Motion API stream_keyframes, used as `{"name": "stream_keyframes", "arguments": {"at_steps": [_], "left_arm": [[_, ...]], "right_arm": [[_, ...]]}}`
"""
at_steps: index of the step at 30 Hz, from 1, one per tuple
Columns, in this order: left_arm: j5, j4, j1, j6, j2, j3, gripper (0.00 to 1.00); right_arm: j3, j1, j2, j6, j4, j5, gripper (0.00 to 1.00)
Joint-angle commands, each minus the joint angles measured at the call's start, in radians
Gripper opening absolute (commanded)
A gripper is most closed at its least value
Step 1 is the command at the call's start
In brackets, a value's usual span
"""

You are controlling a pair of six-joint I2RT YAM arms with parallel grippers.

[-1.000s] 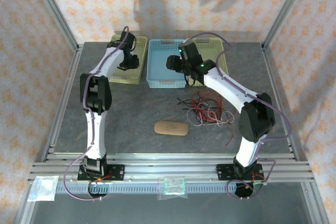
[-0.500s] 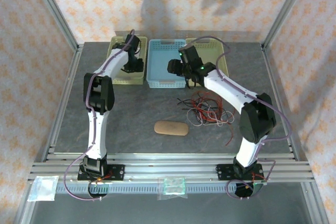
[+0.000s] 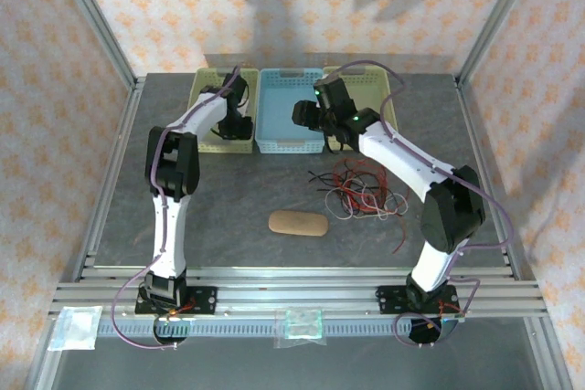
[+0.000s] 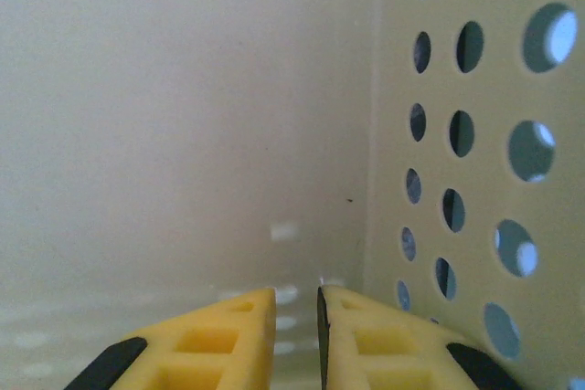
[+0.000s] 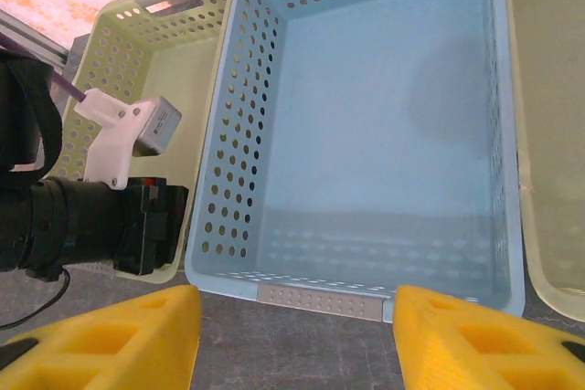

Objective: Untangle the cables

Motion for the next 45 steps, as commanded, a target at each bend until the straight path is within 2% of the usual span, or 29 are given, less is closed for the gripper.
{"name": "stream_keyframes", "arguments": {"at_steps": [1,8,13,17,22,28,33,36,39,43,45], "left_arm": [[0.014,0.012,-0.014,0.019,-0.076,-0.031,0.23],[0.037,0.042,-0.020,0.006,-0.094,-0.074,0.24],[-0.028,0.042,-0.020,-0.024,-0.103,-0.058,0.24],[-0.066,0.010,-0.021,-0.056,-0.132,-0.020,0.28],[-0.154,0.052,-0.034,-0.089,-0.280,-0.109,0.32],[-0.172,0.224,-0.077,-0.157,-0.545,-0.388,0.37],[-0.167,0.365,-0.165,-0.228,-0.735,-0.605,0.43],[-0.182,0.435,-0.253,-0.284,-0.807,-0.698,0.54],[-0.203,0.501,-0.356,-0.373,-0.846,-0.776,0.55],[-0.227,0.585,-0.485,-0.479,-0.856,-0.846,0.57],[-0.242,0.640,-0.543,-0.516,-0.862,-0.879,0.62]], "right_arm": [[-0.014,0.000,-0.032,0.013,0.006,0.012,0.58],[-0.029,0.000,-0.035,0.012,0.010,0.014,0.58],[-0.047,0.000,-0.058,0.012,0.011,0.044,0.58],[-0.111,0.000,-0.128,-0.005,0.061,0.050,0.60],[-0.270,0.003,-0.262,0.022,0.143,0.050,0.60],[-0.413,0.011,-0.404,0.061,0.125,0.077,0.59],[-0.488,0.010,-0.489,0.081,0.044,0.108,0.59],[-0.510,0.011,-0.496,0.041,-0.026,0.077,0.69],[-0.522,0.013,-0.499,-0.004,-0.097,0.058,0.73],[-0.529,0.013,-0.504,-0.008,-0.184,0.065,0.70],[-0.530,0.014,-0.501,-0.001,-0.222,0.038,0.65]]}}
